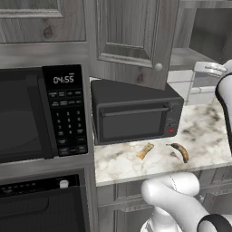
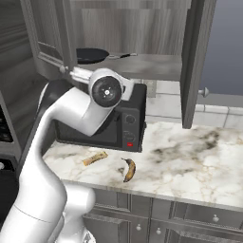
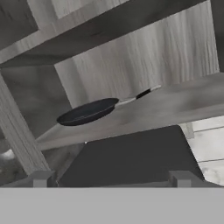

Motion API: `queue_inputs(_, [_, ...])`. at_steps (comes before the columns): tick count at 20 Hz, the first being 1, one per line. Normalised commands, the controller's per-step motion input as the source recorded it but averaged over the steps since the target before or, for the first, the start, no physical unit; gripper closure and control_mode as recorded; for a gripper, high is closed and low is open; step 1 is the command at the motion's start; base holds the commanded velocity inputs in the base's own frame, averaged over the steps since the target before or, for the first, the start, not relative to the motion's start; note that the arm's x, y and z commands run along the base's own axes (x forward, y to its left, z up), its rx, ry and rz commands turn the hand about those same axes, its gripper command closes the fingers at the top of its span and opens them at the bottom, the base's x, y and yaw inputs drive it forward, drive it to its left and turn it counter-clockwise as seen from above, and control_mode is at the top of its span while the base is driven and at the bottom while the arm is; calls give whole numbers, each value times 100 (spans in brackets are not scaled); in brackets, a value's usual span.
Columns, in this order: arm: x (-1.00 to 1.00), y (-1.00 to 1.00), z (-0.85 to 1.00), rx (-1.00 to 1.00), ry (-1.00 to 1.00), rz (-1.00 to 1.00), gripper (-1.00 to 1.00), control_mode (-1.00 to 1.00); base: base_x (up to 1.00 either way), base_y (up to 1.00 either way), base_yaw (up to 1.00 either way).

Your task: Pick the pan from the cabinet and place it on the stove. Then turn on the stove burner for the pan.

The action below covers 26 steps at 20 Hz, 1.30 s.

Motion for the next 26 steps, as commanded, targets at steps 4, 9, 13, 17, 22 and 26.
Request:
queue_inputs(4, [52, 0, 0, 12, 15, 1, -100, -100, 0, 0, 0])
queue_inputs(9, [53, 0, 0, 14, 11, 5, -100, -100, 0, 0, 0])
queue_inputs(13, [44, 0, 0, 16, 5, 10, -100, -100, 0, 0, 0])
queue_inputs(17, [44, 0, 0, 15, 5, 9, -100, -100, 0, 0, 0])
queue_inputs(22, [42, 0, 0, 13, 7, 8, -100, -100, 0, 0, 0])
queue_inputs(26, [40, 3, 0, 11, 9, 8, -100, -100, 0, 0, 0])
